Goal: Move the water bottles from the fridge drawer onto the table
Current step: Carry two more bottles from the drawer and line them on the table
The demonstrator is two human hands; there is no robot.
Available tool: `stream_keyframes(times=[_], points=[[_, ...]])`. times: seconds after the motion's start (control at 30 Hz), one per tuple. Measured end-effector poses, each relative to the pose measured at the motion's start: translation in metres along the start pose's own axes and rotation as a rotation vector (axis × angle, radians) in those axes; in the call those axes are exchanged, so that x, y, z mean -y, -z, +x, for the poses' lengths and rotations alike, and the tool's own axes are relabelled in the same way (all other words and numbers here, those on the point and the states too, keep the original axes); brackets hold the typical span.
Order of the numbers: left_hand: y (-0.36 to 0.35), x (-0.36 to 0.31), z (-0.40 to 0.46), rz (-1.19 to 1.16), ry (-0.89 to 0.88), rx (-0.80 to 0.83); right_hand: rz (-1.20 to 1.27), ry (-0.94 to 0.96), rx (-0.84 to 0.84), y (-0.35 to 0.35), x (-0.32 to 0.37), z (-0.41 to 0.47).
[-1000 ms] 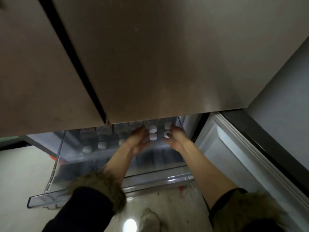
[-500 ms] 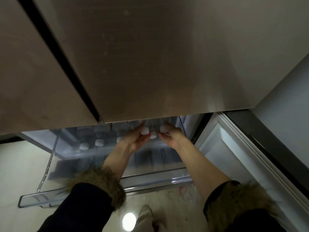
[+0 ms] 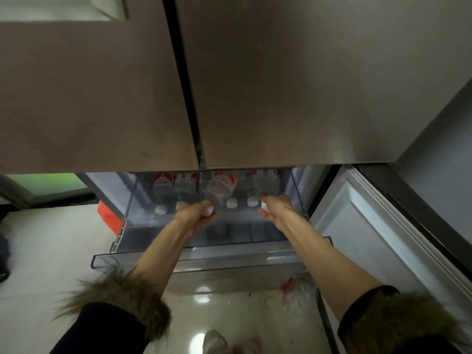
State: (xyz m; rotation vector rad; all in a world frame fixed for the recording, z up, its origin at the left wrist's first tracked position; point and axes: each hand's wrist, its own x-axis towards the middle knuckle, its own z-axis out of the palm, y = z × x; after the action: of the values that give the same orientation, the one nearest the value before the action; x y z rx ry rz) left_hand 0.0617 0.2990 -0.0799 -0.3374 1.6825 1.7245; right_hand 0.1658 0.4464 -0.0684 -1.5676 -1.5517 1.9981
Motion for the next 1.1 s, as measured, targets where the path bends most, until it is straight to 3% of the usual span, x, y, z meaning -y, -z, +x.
stream_keyframes(times=[0.17,0.3,0.47,0.6,0.83,0.97,1.1], points=[[0.031,-0.019,-0.017,0.202,-0.209,-0.083,-0.063,0.088,-0.090,-0.005,-0.003,-0.026],[0.055,-0.038,-0.032,0.625,-0.488,-0.181,-0.128,0.196,-0.270,-0.004,-0.005,-0.050],[0.093,-0.047,-0.056,0.861,-0.765,-0.150,-0.152,0.311,-0.450,-0.011,-0.011,-0.078],[0.125,-0.056,-0.061,0.960,-0.885,-0.112,-0.242,0.390,-0.530,-0.021,-0.006,-0.103],[0.146,-0.065,-0.058,1.071,-1.017,-0.132,-0.516,0.519,-0.428,-0.074,-0.018,-0.119],[0.148,-0.065,-0.048,1.107,-1.018,-0.119,-0.732,0.667,-0.373,-0.099,-0.013,-0.115],[0.148,-0.065,-0.037,1.136,-0.999,-0.153,-0.789,0.710,-0.352,-0.108,-0.011,-0.106]])
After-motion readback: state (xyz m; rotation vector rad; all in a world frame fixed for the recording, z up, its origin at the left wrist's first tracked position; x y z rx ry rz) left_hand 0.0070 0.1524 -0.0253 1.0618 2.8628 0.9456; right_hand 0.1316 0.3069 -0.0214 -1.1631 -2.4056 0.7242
